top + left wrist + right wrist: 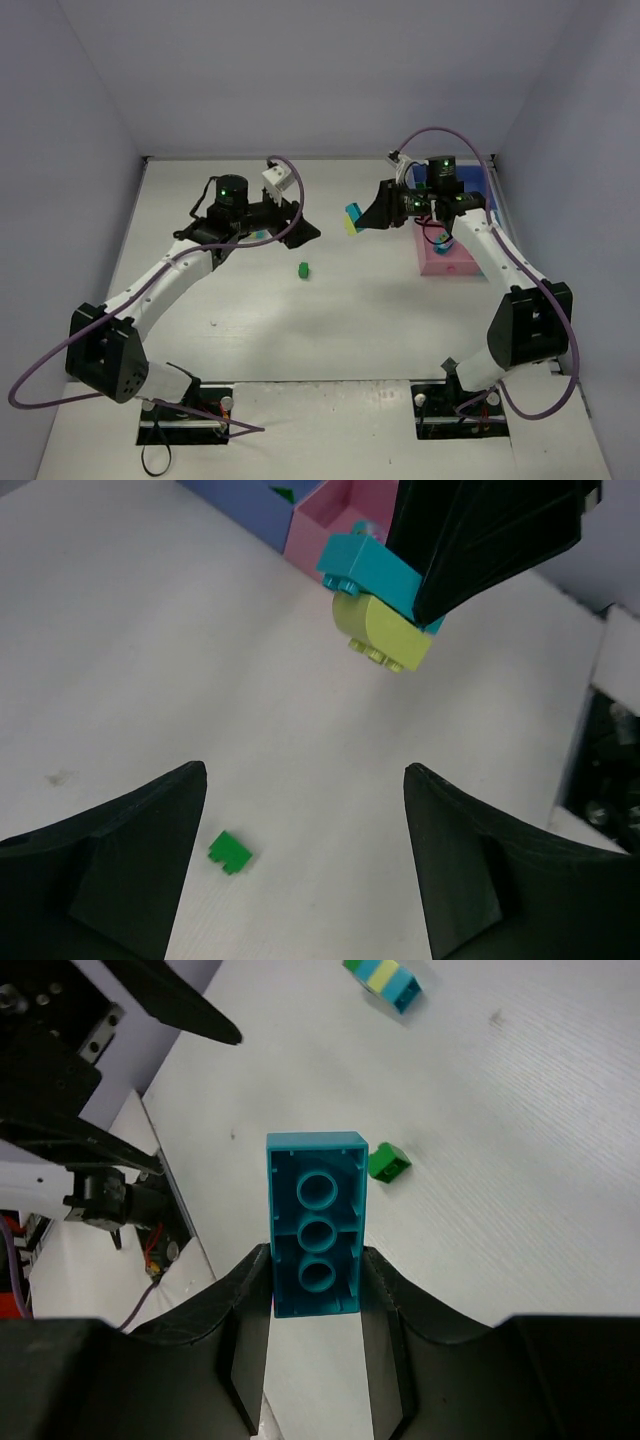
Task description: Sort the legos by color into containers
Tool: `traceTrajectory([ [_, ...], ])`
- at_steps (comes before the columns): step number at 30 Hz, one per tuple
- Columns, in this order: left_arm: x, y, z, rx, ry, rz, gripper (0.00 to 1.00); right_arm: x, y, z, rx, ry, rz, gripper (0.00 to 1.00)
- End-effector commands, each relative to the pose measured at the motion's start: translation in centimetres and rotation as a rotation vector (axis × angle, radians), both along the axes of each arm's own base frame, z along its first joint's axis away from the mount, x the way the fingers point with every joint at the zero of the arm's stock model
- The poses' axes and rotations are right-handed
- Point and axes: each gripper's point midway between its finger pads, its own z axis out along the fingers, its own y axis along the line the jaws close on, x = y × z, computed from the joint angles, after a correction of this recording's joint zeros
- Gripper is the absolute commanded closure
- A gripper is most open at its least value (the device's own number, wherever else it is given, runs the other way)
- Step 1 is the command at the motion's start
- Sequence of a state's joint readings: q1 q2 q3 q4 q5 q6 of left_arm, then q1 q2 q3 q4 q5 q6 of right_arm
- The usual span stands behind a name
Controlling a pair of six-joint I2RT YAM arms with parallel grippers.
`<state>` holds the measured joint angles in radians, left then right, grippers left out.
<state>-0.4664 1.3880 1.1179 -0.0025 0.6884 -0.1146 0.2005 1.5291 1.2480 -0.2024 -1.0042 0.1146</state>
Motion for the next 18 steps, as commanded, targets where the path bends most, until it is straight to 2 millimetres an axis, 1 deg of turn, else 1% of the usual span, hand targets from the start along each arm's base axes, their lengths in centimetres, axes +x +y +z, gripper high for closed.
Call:
traceTrajectory([
  [1, -2.1, -1.7, 6.2, -0.233, 0.0, -0.173, 0.27, -1.3, 1.3, 7.4, 0.111, -0.27, 0.158, 1.0],
  [2, -2.2, -2.0, 6.3, -0.247, 0.026, -0.189, 0.27, -1.7, 1.5, 8.5, 0.135, -0.301, 0.19, 1.0],
  [3, -2.2, -2.1, 7.1, -0.26, 0.023, -0.204, 0.27, -1.8, 1.7, 9.3, 0.15, -0.332, 0.208, 1.0],
  [4, -2.6, -2.3, 7.5, -0.27, 0.029, -0.236, 0.27, -2.0, 1.9, 9.8, 0.16, -0.36, 0.231, 1.0],
  [5, -2.6, -2.5, 8.1, -0.286, 0.019, -0.248, 0.27, -2.1, 2.1, 10.3, 0.166, -0.384, 0.247, 1.0],
  [6, -2.6, -2.8, 8.5, -0.307, 0.044, -0.257, 0.27, -2.5, 2.5, 11.2, 0.178, -0.416, 0.277, 1.0],
  [7, -2.9, -3.1, 9.7, -0.335, 0.012, -0.295, 0.27, -2.6, 2.7, 11.5, 0.178, -0.448, 0.297, 1.0],
  [9, -3.1, -3.3, 10.6, -0.372, 0.034, -0.308, 0.27, -3.1, 3.3, 12.5, 0.191, -0.486, 0.332, 1.0],
  [13, -3.0, -3.5, 12.0, -0.404, 0.003, -0.315, 0.28, -3.6, 4.2, 13.7, 0.206, -0.535, 0.373, 1.0],
  [18, -3.0, -3.5, 12.7, -0.42, -0.015, -0.317, 0.33, -3.9, 5.1, 13.9, 0.216, -0.535, 0.4, 1.0],
])
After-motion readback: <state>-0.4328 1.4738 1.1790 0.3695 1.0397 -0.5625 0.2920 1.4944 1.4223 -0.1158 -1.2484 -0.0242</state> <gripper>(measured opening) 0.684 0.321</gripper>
